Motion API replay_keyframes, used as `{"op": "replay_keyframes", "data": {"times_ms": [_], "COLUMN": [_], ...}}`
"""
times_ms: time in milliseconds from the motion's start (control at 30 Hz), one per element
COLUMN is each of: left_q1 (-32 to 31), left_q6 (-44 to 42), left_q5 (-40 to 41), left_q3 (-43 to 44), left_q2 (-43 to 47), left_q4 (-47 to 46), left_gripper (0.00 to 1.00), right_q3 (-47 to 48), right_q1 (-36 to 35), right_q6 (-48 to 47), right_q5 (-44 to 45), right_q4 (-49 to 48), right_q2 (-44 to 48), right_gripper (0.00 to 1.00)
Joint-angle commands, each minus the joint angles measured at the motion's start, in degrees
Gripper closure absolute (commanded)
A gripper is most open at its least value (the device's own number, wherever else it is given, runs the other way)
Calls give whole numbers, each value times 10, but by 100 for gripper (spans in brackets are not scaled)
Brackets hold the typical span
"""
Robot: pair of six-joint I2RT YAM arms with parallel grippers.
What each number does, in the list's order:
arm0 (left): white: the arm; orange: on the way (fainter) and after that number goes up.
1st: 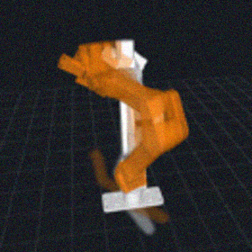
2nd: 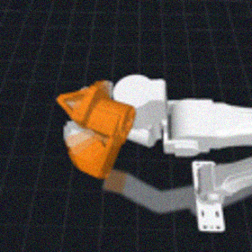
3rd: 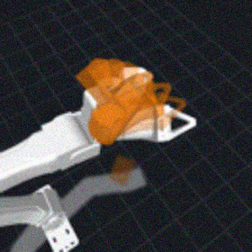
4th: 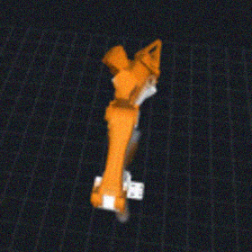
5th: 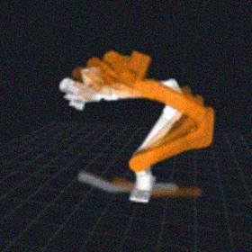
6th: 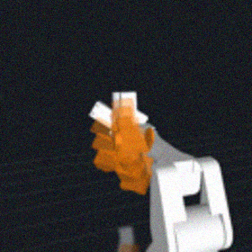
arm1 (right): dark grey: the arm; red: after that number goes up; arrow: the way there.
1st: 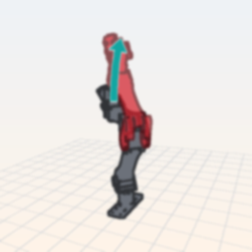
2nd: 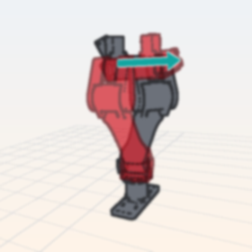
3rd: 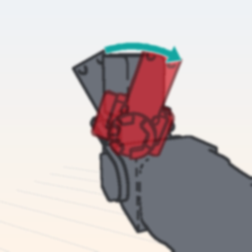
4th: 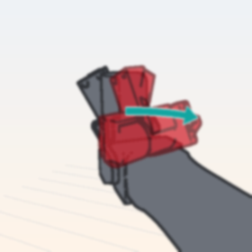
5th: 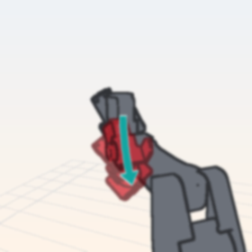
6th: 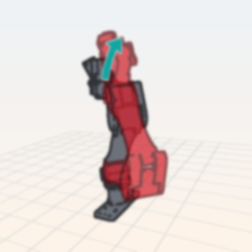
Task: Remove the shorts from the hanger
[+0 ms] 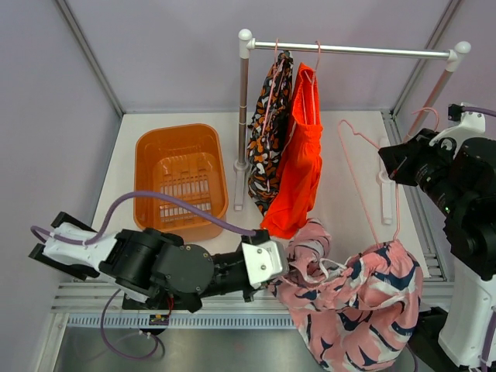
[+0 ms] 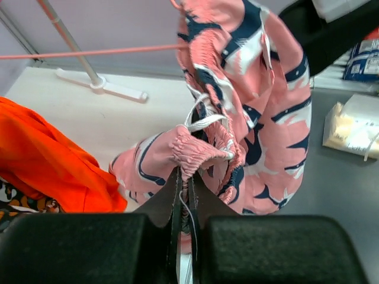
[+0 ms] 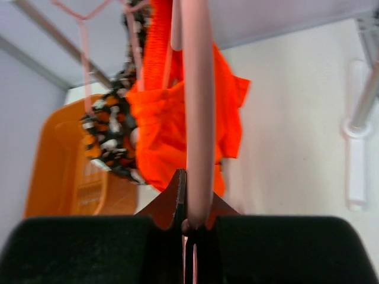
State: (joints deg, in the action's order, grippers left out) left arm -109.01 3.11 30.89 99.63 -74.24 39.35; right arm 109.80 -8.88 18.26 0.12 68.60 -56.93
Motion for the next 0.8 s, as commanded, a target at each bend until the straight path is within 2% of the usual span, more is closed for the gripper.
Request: {"op": "replay_keyframes", "data": {"times_ms": [0,67,167,300,467,500,567,700,767], "left_q1": [0,-6,-35,-59,-66,-65,-66,-66,-65], "left_q6": [-27,-28,-48,-54,-55,-55,-57,-66,-73], "left_q5": [-19,-113,-172,-213,-206,-202,-158,-151,-112], "left_q3": [12,28,44,73,58,44,29,-10,-24], "left_q2": [-41,-68,-112,-166,-159,-153,-128,-65,-23], "left_q4": [-2,15,39,75,63,51,35,-24,-49], "left_gripper": [100,100,100,100,100,100,100,100,100], "right_q3": [30,31,46,33,26,5,-46,-101,-128], "right_q1": [-2,-2,-2,-2,-2,-2,-2,-3,-3], "right_q6": [45,44,36,47,67,69,85,95,96], "right_q5": [-128,-106,-85,-118,-147,-173,-215,-226,-234], "right_q4": [-58,-62,-52,-98,-169,-208,-260,-347,-376], "right_q2": [0,-3,-13,0,17,26,61,112,137], "right_gripper": [100,100,100,100,100,100,100,100,100]}}
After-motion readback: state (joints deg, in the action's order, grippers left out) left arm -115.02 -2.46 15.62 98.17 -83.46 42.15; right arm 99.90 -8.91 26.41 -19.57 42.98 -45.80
